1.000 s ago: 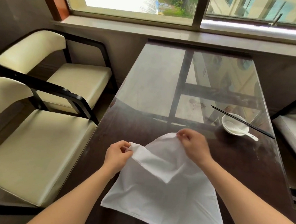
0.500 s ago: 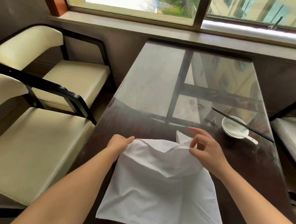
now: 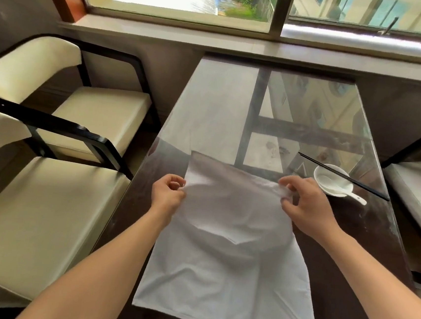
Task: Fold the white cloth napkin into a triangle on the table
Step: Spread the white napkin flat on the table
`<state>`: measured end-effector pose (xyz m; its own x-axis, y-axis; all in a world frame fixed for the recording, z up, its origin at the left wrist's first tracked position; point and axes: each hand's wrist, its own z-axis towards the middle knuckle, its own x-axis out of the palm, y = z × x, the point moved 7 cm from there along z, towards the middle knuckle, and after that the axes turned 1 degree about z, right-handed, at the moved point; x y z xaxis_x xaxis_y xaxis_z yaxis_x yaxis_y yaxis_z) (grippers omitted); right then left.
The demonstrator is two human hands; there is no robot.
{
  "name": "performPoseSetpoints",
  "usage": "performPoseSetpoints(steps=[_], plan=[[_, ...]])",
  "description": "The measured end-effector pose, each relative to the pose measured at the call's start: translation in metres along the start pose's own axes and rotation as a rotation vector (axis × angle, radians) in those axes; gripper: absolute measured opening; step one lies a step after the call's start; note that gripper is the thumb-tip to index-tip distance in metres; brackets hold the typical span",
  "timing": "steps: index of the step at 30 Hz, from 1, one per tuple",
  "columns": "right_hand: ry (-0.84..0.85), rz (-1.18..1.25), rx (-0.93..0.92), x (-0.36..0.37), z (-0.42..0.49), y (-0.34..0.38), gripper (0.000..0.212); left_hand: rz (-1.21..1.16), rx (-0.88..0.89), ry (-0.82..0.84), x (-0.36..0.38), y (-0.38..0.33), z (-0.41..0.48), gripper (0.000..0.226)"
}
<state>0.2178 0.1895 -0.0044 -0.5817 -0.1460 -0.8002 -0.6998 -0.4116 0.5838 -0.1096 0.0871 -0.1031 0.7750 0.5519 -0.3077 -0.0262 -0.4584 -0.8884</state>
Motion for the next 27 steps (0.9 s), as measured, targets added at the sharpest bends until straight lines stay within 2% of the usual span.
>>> performPoseSetpoints(steps=[3,6,9,12,15,19,24,27], plan=[[0.035,-0.089,0.039,0.014,0.014,-0.010,0.057,0.083,0.033,0.046,0.002,0.009,0.006,0.045],[0.047,-0.111,0.146,0.029,0.017,-0.028,0.055,0.253,0.031,0.083,0.005,0.021,0.012,0.057],[0.025,-0.069,0.408,0.036,0.006,-0.066,0.050,0.475,0.076,0.067,0.007,0.027,0.016,0.054],[0.109,-0.063,0.669,0.047,-0.014,-0.109,0.048,0.657,0.070,0.042,0.008,0.034,0.019,0.049],[0.134,-0.090,0.792,0.054,-0.028,-0.130,0.049,0.852,0.089,0.025,0.010,0.035,0.020,0.044],[0.171,-0.121,0.778,0.069,-0.024,-0.118,0.050,0.984,0.158,0.021,0.018,0.031,0.018,0.023],[0.229,-0.123,0.657,0.090,-0.016,-0.090,0.027,0.967,0.160,-0.001,0.014,0.030,0.015,0.014],[0.248,-0.071,0.648,0.098,-0.015,-0.085,0.012,0.946,0.148,-0.022,0.003,0.035,0.014,0.011]])
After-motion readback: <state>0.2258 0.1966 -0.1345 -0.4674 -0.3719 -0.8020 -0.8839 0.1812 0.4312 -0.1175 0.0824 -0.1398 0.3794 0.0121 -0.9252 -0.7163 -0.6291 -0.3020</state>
